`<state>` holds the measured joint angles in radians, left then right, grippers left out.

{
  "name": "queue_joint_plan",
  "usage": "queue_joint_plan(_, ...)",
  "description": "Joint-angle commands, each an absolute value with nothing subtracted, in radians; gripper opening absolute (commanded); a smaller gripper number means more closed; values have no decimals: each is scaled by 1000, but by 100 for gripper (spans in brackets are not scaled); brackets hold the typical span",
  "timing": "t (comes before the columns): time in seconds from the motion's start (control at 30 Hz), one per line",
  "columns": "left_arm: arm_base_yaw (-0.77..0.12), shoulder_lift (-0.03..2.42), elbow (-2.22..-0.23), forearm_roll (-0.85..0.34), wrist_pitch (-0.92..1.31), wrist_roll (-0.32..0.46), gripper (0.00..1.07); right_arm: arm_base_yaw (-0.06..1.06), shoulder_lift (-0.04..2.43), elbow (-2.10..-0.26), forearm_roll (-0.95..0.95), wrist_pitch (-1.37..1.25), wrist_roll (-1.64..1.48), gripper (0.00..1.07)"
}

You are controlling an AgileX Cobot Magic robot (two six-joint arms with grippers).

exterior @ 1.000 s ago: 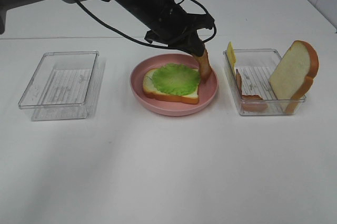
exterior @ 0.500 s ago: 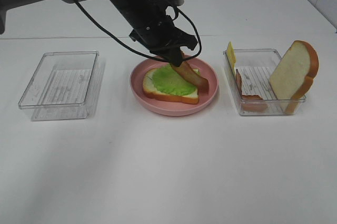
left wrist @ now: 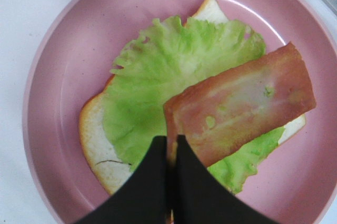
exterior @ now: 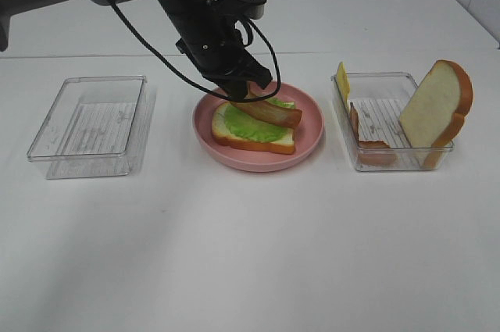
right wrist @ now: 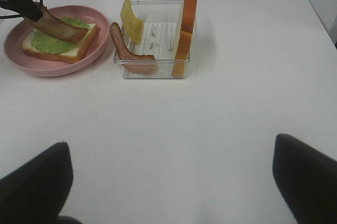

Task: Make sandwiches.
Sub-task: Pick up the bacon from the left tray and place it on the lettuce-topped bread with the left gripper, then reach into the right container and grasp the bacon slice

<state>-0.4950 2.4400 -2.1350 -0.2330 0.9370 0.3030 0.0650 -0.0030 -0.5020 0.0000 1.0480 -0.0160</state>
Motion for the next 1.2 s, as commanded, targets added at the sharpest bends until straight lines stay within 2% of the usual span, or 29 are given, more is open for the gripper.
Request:
queue_joint_plan(0.03,-497,2446,-2141,-233,930,301,0,63,-27,-501,0,1051,-14,98)
queue_joint_plan(0.47,-497,2446,-2141,-235,920,296,1,63,-27,-501,0,1051,-14,98)
queue_joint_plan(0.53,-497,2446,-2141,-235,920,296,10,63,-27,-501,0,1051,-14,98)
queue_joint_plan(0.57,-497,2446,-2141,-235,920,296,10,63,-27,-501,0,1051,-14,98)
queue_joint_plan(0.6,-497,2446,-2141,-235,920,295,19,63,-27,-501,0,1051,-14,98)
queue_joint_plan(0.63,-497,2446,-2141,-235,919,290,23,63,-27,-501,0,1051,-14,98)
queue_joint_plan(0.67,-497,2446,-2141,-235,919,290,23,63,-27,-501,0,1051,-14,98)
queue_joint_plan(0.7,-497,2446,-2141,-238,916,273,34,63,-27,-501,0,1051,-14,98)
queue_joint_plan(0.73,-497,2446,-2141,-240,916,270,40,63,-27,-501,0,1051,-14,98)
queue_joint_plan(0.77,-497,2446,-2141,-240,916,270,40,63,-27,-501,0,1051,-14,98)
queue_joint_plan(0.8,-497,2446,-2141,-244,917,254,50,63,-27,-501,0,1051,-14,98)
queue_joint_plan(0.83,-497,2446,-2141,-244,917,254,50,63,-27,-501,0,1051,-14,98)
queue_joint_plan(0.9,-497,2441,-2142,-229,920,200,76,63,-27,-501,0,1051,-14,98)
queue_joint_plan(0.93,-497,2441,-2142,-229,920,200,76,63,-27,-501,0,1051,-14,98)
queue_joint_plan(0.97,-497,2431,-2153,-212,932,153,82,63,-27,-501,0,1051,-14,98)
queue_joint_plan(1.0,-497,2431,-2153,-212,932,153,82,63,-27,-501,0,1051,-14,98)
queue_joint_plan(1.03,-497,2417,-2164,-203,947,138,94,63,-27,-501,0,1051,-14,98)
queue_joint_plan(1.07,-497,2405,-2170,-201,958,134,98,63,-27,-501,0,1051,-14,98)
queue_joint_plan(1.17,-497,2378,-2179,-201,978,118,101,63,-27,-501,0,1051,-14,98)
queue_joint_plan(1.2,-497,2355,-2189,-198,1011,87,101,63,-27,-501,0,1051,-14,98)
